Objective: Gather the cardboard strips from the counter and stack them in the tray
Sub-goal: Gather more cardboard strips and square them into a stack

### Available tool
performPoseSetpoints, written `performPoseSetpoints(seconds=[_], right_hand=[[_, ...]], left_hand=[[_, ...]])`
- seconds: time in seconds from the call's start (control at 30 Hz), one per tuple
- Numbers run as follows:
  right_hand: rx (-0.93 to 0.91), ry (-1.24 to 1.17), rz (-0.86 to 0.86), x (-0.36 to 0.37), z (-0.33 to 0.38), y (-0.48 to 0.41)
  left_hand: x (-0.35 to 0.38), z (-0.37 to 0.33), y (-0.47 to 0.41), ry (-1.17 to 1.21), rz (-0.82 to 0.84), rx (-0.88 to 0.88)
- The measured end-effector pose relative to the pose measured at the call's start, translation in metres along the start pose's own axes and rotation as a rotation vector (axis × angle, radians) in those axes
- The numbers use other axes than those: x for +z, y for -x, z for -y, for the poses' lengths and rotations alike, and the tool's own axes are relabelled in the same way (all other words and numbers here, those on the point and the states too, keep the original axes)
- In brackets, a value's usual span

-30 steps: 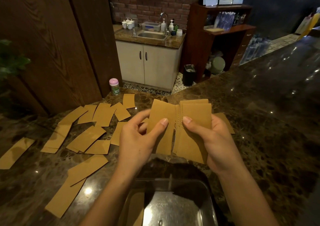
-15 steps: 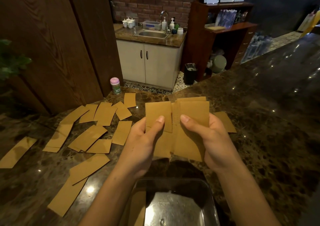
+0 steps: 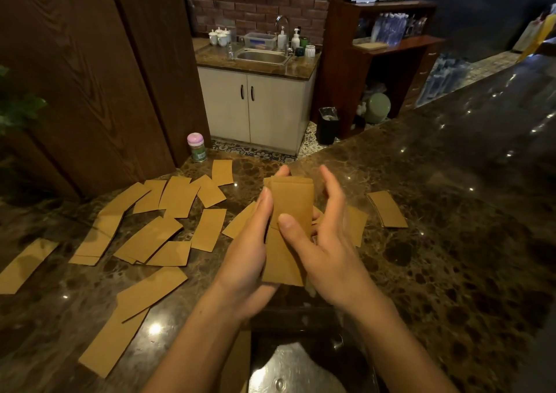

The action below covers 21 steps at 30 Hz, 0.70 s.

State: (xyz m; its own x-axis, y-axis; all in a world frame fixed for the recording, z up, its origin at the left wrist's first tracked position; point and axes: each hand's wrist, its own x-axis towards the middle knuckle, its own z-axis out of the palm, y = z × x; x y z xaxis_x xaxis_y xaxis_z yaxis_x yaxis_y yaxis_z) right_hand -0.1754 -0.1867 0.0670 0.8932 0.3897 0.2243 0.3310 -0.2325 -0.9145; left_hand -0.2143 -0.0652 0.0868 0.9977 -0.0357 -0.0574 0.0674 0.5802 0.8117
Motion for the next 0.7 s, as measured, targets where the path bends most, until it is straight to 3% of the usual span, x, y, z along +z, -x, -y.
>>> performPoseSetpoints(seconds=[0.07,0.23,0.4,0.7], right_hand=[[-0.057,0.03,0.031,-0.008,0.004,0.002],[-0.27,0.314,0.304,-0.033,0.008,0.002],[-0.352,0.406,0.162,-0.043,0.003,-0.002],[-0.403,0.524,0.233,-0.045,0.003,0.003]], left_hand=[[-0.002,-0.001,-0.003,-0.016,0.014,0.01],[-0.002,-0.003,-0.006,0.036,0.061,-0.01],[-0.002,0.001,-0.007,0.043,0.173,-0.082],[-0.007,0.003,-0.008,0.001,0.198,-0.08]])
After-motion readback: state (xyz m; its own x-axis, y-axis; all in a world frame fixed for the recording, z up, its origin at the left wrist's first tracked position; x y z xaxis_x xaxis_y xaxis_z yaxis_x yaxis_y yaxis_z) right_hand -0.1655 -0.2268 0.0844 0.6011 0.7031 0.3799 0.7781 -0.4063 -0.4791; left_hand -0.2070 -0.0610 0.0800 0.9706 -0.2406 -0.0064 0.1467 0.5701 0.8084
